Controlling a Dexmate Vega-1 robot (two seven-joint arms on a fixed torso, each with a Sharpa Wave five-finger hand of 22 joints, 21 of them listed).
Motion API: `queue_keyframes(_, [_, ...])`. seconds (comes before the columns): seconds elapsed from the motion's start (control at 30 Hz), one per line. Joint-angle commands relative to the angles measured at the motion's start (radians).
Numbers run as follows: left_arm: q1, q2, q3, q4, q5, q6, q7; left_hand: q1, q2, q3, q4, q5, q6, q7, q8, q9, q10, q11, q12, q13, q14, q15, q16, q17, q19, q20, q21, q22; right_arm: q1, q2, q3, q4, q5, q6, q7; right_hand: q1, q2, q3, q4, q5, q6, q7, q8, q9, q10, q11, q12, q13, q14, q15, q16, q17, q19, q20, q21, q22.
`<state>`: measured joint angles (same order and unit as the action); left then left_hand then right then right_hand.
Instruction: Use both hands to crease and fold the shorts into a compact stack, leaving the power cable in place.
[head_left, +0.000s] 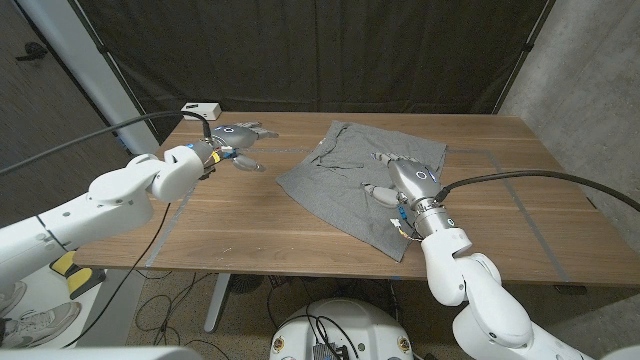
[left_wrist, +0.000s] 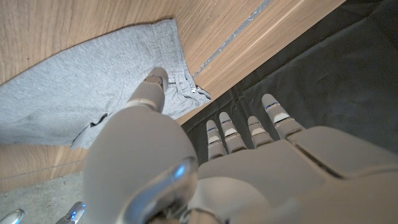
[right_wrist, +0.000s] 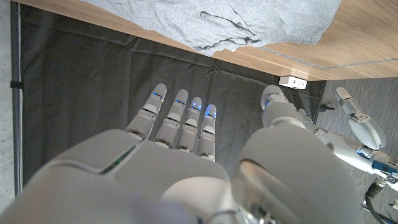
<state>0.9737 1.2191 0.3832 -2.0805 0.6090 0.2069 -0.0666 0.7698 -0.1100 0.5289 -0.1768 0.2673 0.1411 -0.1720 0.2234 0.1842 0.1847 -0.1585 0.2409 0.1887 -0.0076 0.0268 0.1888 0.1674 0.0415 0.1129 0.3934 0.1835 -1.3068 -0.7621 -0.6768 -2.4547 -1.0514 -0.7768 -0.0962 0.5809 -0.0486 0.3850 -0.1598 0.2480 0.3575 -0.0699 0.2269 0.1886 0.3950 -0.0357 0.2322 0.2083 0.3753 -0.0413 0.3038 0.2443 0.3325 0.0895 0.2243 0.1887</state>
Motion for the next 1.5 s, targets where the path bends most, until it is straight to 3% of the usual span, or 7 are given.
queue_keyframes(0.03, [-0.019, -0.015, 0.028, 0.02, 0.087, -0.006, -0.023, 0.025, -0.005, -0.009, 0.003, 0.012, 0.02, -0.004, 0.006, 0.002, 0.022, -0.005, 0.005, 0.004, 0.014, -0.003, 0.004, 0.003, 0.009, 0.003, -0.007, 0.002, -0.03, 0.046, -0.02, -0.005, -0.119, -0.029, 0.105, 0.016, -0.007, -0.01, 0.001, 0.006, 0.01, -0.002, 0.004, 0.003, 0.009, -0.005, 0.005, 0.005, 0.002, -0.08, 0.011, 0.005, -0.002, -0.009, 0.002, 0.003])
queue_keyframes(0.1, [-0.024, -0.021, 0.03, 0.029, 0.087, -0.017, -0.023, 0.034, -0.007, -0.013, 0.005, 0.015, 0.026, -0.01, 0.006, 0.003, 0.028, -0.014, 0.006, 0.005, 0.018, -0.006, 0.004, 0.003, 0.012, 0.003, -0.008, 0.002, -0.042, 0.053, -0.017, -0.003, -0.125, -0.022, 0.1, 0.019, -0.01, -0.013, 0.001, 0.007, 0.014, -0.001, 0.005, 0.004, 0.014, -0.003, 0.007, 0.006, 0.001, -0.08, 0.012, 0.006, -0.003, -0.009, 0.002, 0.003])
queue_keyframes(0.27, [-0.038, -0.032, 0.041, 0.041, 0.103, -0.029, -0.04, 0.062, -0.012, -0.028, 0.009, 0.026, 0.038, -0.018, 0.003, 0.004, 0.041, -0.03, 0.005, 0.005, 0.019, -0.027, 0.001, 0.003, 0.018, -0.04, -0.012, 0.002, -0.052, 0.073, -0.018, -0.002, -0.164, -0.024, 0.148, 0.03, -0.014, -0.024, 0.004, 0.013, 0.036, 0.0, 0.009, 0.004, 0.032, 0.002, 0.011, 0.008, 0.016, -0.083, 0.023, 0.013, 0.003, -0.007, 0.004, 0.004])
queue_keyframes(0.47, [-0.057, -0.051, 0.063, 0.061, 0.139, -0.044, -0.048, 0.09, -0.018, -0.043, 0.011, 0.039, 0.053, -0.026, 0.002, 0.004, 0.055, -0.033, 0.004, 0.006, 0.03, -0.031, 0.002, 0.002, 0.028, -0.021, -0.015, 0.002, -0.068, 0.091, -0.015, -0.001, -0.209, -0.024, 0.203, 0.036, -0.014, -0.031, 0.007, 0.016, 0.048, 0.0, 0.011, 0.004, 0.04, 0.008, 0.013, 0.01, 0.024, -0.081, 0.031, 0.02, 0.004, -0.004, 0.005, 0.004])
queue_keyframes(0.63, [-0.082, -0.072, 0.08, 0.084, 0.147, -0.064, -0.066, 0.1, -0.021, -0.051, 0.013, 0.044, 0.061, -0.03, 0.002, 0.005, 0.061, -0.036, 0.004, 0.006, 0.035, -0.029, 0.002, 0.002, 0.032, -0.009, -0.017, 0.002, -0.074, 0.123, -0.022, 0.003, -0.283, -0.041, 0.291, 0.046, -0.014, -0.041, 0.01, 0.021, 0.064, -0.031, 0.012, 0.004, 0.032, 0.018, 0.007, 0.012, 0.023, -0.073, 0.038, 0.028, 0.002, -0.001, 0.004, 0.005])
queue_keyframes(0.87, [-0.122, -0.104, 0.113, 0.116, 0.177, -0.088, -0.093, 0.116, -0.023, -0.066, 0.017, 0.053, 0.068, -0.036, -0.001, 0.005, 0.078, -0.05, 0.005, 0.007, 0.047, -0.04, 0.003, 0.002, 0.043, -0.004, -0.019, 0.002, -0.1, 0.152, 0.006, 0.01, -0.288, -0.029, 0.319, 0.057, -0.013, -0.054, 0.013, 0.026, 0.035, -0.007, -0.005, 0.004, 0.025, -0.004, 0.001, 0.013, 0.019, -0.078, 0.044, 0.038, 0.001, -0.003, 0.004, 0.006])
queue_keyframes(1.5, [-0.173, -0.155, 0.178, 0.166, 0.306, -0.108, -0.112, 0.16, -0.014, -0.112, 0.03, 0.075, 0.13, -0.045, 0.003, 0.007, 0.147, -0.057, 0.011, 0.009, 0.09, -0.073, 0.007, 0.002, 0.075, -0.002, -0.024, 0.004, -0.142, 0.217, 0.023, 0.034, -0.37, -0.018, 0.423, 0.076, -0.007, -0.074, 0.019, 0.035, 0.056, -0.004, -0.004, 0.005, 0.051, 0.009, 0.009, 0.02, 0.021, -0.081, 0.058, 0.056, -0.002, -0.004, 0.004, 0.006])
